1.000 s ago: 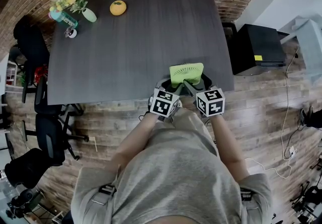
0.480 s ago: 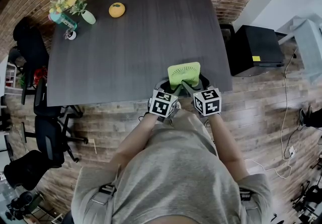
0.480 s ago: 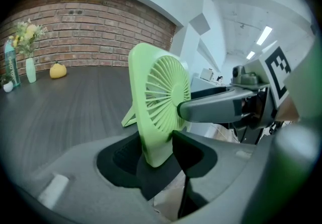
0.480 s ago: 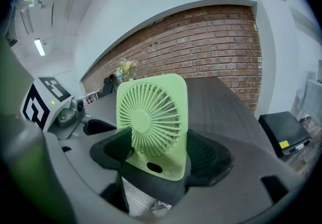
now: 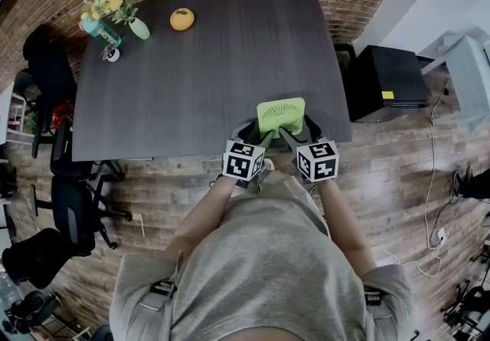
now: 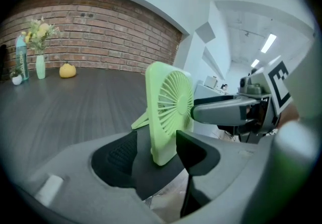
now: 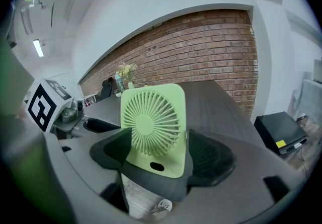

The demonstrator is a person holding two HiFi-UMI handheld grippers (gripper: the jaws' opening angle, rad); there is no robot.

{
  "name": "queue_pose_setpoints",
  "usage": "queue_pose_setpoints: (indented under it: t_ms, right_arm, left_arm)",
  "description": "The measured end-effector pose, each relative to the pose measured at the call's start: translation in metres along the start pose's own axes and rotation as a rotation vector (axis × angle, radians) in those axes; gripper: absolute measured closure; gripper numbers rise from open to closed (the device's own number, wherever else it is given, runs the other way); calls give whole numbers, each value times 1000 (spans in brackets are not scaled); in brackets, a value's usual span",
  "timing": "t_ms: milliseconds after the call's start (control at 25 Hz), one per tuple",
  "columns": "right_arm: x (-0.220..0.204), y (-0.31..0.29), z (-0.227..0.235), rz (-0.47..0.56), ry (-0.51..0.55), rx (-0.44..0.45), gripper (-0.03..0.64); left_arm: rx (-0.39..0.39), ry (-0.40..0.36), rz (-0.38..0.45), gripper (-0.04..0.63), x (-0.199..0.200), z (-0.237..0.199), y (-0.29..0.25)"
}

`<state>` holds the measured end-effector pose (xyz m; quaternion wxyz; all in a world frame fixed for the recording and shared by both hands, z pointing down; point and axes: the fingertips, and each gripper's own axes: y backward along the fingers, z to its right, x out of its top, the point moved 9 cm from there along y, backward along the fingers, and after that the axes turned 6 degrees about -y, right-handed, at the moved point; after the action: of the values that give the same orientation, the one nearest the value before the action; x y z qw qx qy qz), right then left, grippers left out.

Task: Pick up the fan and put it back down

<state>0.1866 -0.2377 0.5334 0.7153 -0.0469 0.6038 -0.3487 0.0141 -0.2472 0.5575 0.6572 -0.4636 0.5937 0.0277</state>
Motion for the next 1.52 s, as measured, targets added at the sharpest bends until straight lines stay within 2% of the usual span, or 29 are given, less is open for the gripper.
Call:
queue_pose_setpoints:
  t_ms: [200, 360, 680, 1000, 1200, 1360, 1520]
  right_arm:
    - [18, 25, -10, 95, 15, -59, 272]
    - [31, 43, -29, 181, 22, -66, 273]
    - [45, 68, -81, 263, 48, 35, 278]
    - [29, 92, -140, 314, 70, 85, 310]
    - [4, 113, -174, 336, 77, 102, 381]
    - [-20, 134, -196, 354, 93, 75, 453]
    - [-43, 152, -215, 364, 103, 38, 529]
  left_arm:
    - [34, 40, 71, 367, 0, -12, 29]
    - [59, 84, 128, 367, -6, -20, 56]
    - [76, 61, 234, 367, -5, -22, 106]
    - [83, 58, 348, 368, -24, -17, 167]
    - [77, 52, 390, 368, -48, -8, 201]
    - [82, 26, 410, 368, -71, 3, 224]
    - [79, -11, 422, 410, -93, 15, 247]
